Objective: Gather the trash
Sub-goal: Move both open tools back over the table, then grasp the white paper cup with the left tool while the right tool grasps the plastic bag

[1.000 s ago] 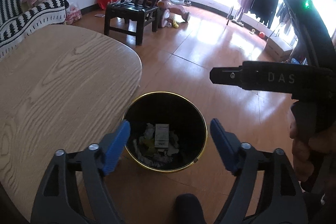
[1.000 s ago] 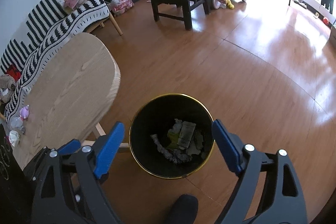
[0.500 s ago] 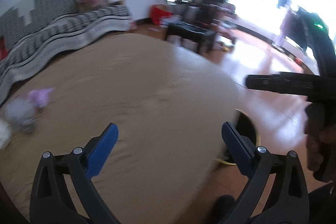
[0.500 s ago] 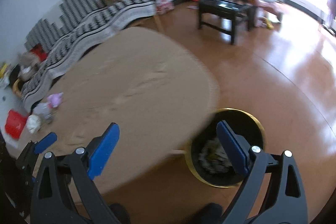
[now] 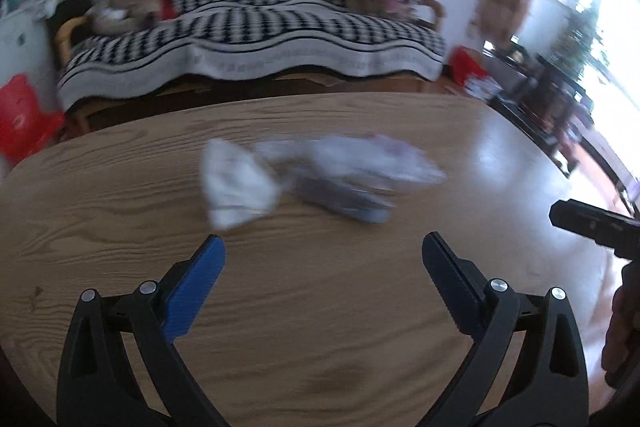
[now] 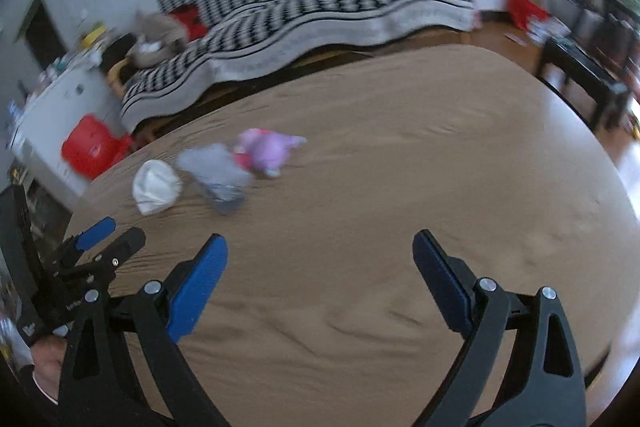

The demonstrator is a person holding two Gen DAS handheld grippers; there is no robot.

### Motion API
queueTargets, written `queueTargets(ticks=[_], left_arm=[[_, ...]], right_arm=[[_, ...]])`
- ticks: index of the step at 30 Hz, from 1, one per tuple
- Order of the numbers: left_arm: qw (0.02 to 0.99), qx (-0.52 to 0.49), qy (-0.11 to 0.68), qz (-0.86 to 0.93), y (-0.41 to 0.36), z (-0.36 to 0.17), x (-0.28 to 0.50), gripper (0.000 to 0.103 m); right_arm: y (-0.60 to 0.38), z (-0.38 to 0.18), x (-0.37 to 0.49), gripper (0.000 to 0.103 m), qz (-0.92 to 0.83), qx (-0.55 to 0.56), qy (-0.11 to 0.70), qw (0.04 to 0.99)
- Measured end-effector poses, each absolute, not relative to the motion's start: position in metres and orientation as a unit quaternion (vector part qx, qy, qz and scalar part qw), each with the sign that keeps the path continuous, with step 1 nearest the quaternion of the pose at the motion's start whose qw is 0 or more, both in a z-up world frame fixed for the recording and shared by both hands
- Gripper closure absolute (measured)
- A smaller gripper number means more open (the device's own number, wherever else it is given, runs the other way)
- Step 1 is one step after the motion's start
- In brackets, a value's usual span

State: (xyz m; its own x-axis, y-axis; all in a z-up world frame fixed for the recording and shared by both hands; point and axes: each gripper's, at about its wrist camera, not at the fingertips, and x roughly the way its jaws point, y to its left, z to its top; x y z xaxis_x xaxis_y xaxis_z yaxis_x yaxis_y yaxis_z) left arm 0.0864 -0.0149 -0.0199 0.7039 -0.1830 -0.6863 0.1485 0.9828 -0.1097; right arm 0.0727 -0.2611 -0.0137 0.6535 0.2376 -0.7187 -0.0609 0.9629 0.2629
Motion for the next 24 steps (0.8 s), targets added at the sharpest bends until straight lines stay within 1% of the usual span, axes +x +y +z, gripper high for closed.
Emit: queueTargets(ticks=[4, 11, 19, 22, 23, 24], left_arm=[[0.921, -0.045, 0.381, -0.067, 0.013, -0.031, 0.107, 0.007], [0.918, -0.044, 0.389, -0.063, 0.023, -0.051, 0.131, 0.007], [0.908, -0.059, 0.411, -0.055, 0.031, -0.071, 0.16, 0.007], [0.906, -0.072, 0.414, -0.056, 0.033, -0.074, 0.167, 0.008], [0.905, -0.07, 0.415, -0.058, 0.031, -0.074, 0.169, 0.01], [0.905, -0.066, 0.415, -0.062, 0.03, -0.074, 0.169, 0.016]], right_arm=[[-0.212, -0.018, 0.1, 0.013, 0.118, 0.066, 0.4, 0.907], [-0.152, -0.027, 0.137, 0.013, 0.137, 0.003, 0.384, 0.913], [-0.131, -0.048, 0.177, 0.013, 0.134, -0.011, 0.389, 0.911], [-0.128, -0.056, 0.188, 0.02, 0.131, -0.016, 0.397, 0.908], [-0.127, -0.058, 0.191, 0.023, 0.133, -0.016, 0.401, 0.906], [-0.125, -0.06, 0.193, 0.028, 0.134, -0.017, 0.404, 0.905]])
